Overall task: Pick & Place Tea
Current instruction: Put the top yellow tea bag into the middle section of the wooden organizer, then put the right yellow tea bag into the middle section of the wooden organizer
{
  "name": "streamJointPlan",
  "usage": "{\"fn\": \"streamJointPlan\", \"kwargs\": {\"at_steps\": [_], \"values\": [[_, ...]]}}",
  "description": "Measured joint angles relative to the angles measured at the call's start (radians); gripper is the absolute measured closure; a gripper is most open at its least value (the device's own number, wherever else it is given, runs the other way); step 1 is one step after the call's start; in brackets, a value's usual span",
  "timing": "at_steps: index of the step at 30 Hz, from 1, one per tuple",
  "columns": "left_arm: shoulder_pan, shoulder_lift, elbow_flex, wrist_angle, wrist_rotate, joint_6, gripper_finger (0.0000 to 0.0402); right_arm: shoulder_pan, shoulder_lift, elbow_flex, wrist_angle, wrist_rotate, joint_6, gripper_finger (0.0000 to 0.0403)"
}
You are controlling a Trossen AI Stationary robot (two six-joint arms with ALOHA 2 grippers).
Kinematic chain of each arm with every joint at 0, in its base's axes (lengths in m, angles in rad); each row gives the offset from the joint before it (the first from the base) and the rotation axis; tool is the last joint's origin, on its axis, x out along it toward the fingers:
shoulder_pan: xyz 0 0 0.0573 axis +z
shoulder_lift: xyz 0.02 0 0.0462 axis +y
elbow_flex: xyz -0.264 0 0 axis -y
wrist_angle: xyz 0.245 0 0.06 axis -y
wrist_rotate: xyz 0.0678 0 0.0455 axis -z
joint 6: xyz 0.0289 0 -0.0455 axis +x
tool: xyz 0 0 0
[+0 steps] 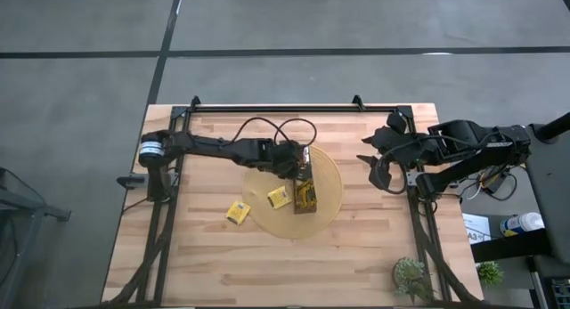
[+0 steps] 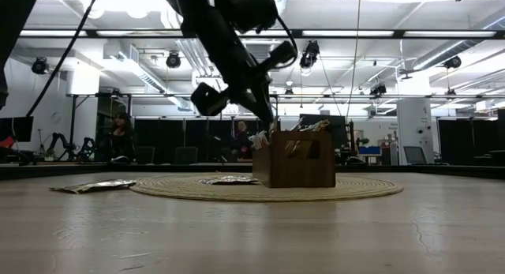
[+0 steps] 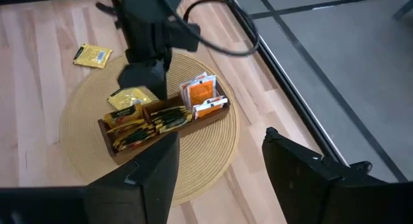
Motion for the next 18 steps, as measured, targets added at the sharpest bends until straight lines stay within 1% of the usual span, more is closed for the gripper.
{"fn": "streamJointPlan", "kwargs": {"at_steps": [4, 7, 8, 12, 15, 18], "values": [[-0.006, -0.046, 0.000, -0.022, 0.005, 0.116, 0.0401, 0.000, 0.000, -0.001, 0.000, 0.001, 0.000, 0.0184], [-0.026, -0.084, -0.001, -0.074, 0.009, 0.205, 0.0401, 0.000, 0.000, -0.001, 0.000, 0.001, 0.000, 0.0184], [-0.034, -0.097, -0.001, -0.089, 0.010, 0.260, 0.0401, 0.000, 0.000, -0.001, 0.000, 0.001, 0.000, 0.0184], [-0.086, -0.159, -0.001, -0.172, 0.009, 0.584, 0.0401, 0.000, 0.000, -0.001, 0.000, 0.001, 0.000, 0.0184], [-0.122, -0.195, -0.002, -0.210, 0.014, 0.799, 0.0401, 0.000, 0.000, -0.001, 0.000, 0.001, 0.000, 0.0184], [-0.139, -0.215, -0.003, -0.215, 0.022, 0.950, 0.0399, 0.000, 0.000, -0.001, 0.003, 0.001, 0.004, 0.0184]]}}
